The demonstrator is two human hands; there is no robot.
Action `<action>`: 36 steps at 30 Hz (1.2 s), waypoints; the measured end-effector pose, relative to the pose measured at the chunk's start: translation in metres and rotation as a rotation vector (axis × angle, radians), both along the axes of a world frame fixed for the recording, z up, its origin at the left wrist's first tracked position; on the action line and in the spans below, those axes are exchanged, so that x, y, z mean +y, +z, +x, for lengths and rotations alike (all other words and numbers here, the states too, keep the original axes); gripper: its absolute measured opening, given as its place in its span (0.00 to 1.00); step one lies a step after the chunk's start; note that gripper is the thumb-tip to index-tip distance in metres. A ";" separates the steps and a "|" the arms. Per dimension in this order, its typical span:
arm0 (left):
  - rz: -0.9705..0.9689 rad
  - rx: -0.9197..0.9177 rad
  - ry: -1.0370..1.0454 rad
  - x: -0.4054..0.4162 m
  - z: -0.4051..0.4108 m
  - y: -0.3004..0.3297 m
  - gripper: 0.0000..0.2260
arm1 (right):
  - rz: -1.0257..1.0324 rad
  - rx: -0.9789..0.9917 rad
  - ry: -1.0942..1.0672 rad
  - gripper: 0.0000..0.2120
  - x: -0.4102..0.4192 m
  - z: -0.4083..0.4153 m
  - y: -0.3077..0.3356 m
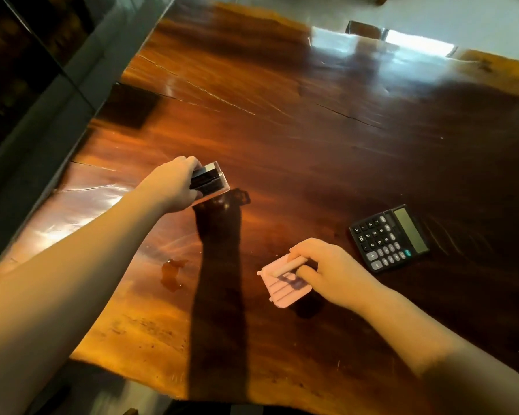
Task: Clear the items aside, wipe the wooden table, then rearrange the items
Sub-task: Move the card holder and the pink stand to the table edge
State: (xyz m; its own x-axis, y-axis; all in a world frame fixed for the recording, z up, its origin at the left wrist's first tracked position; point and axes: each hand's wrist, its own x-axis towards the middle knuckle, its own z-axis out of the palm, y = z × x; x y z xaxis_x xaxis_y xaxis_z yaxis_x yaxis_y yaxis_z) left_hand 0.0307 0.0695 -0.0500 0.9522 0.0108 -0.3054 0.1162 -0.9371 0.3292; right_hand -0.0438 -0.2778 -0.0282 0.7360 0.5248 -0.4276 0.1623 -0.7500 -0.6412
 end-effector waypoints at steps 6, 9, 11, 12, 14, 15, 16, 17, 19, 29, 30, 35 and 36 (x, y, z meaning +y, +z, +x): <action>-0.012 -0.023 0.124 0.053 -0.024 0.011 0.22 | 0.005 -0.060 0.044 0.11 0.062 0.047 0.009; -0.015 -0.013 0.194 0.081 -0.038 0.014 0.22 | 0.002 -0.088 0.084 0.13 0.101 0.067 0.013; -0.010 -0.002 0.229 0.099 -0.046 0.014 0.22 | 0.017 -0.095 0.095 0.13 0.127 0.079 0.015; -0.013 0.003 0.249 0.109 -0.051 0.014 0.22 | 0.028 -0.099 0.101 0.13 0.140 0.084 0.015; -0.022 0.008 0.282 0.122 -0.058 0.012 0.22 | 0.039 -0.109 0.107 0.10 0.159 0.092 0.015; -0.021 0.006 0.305 0.133 -0.064 0.012 0.22 | 0.041 -0.117 0.125 0.09 0.175 0.096 0.013; -0.019 0.002 0.317 0.140 -0.068 0.011 0.21 | 0.038 -0.123 0.138 0.08 0.187 0.100 0.012; -0.016 0.002 0.329 0.148 -0.072 0.010 0.21 | 0.037 -0.131 0.151 0.07 0.198 0.103 0.011; -0.001 0.005 0.341 0.163 -0.080 0.008 0.20 | 0.042 -0.147 0.176 0.05 0.223 0.108 0.008; -0.006 0.074 0.409 0.207 -0.099 -0.014 0.24 | 0.015 -0.142 0.220 0.04 0.321 0.120 -0.005; -0.009 0.078 0.410 0.209 -0.099 -0.016 0.25 | 0.008 -0.142 0.228 0.04 0.327 0.120 -0.006; -0.023 0.078 0.413 0.212 -0.101 -0.027 0.22 | -0.016 -0.145 0.242 0.03 0.351 0.121 -0.014; -0.026 0.073 0.414 0.212 -0.102 -0.029 0.21 | -0.016 -0.149 0.244 0.02 0.353 0.122 -0.015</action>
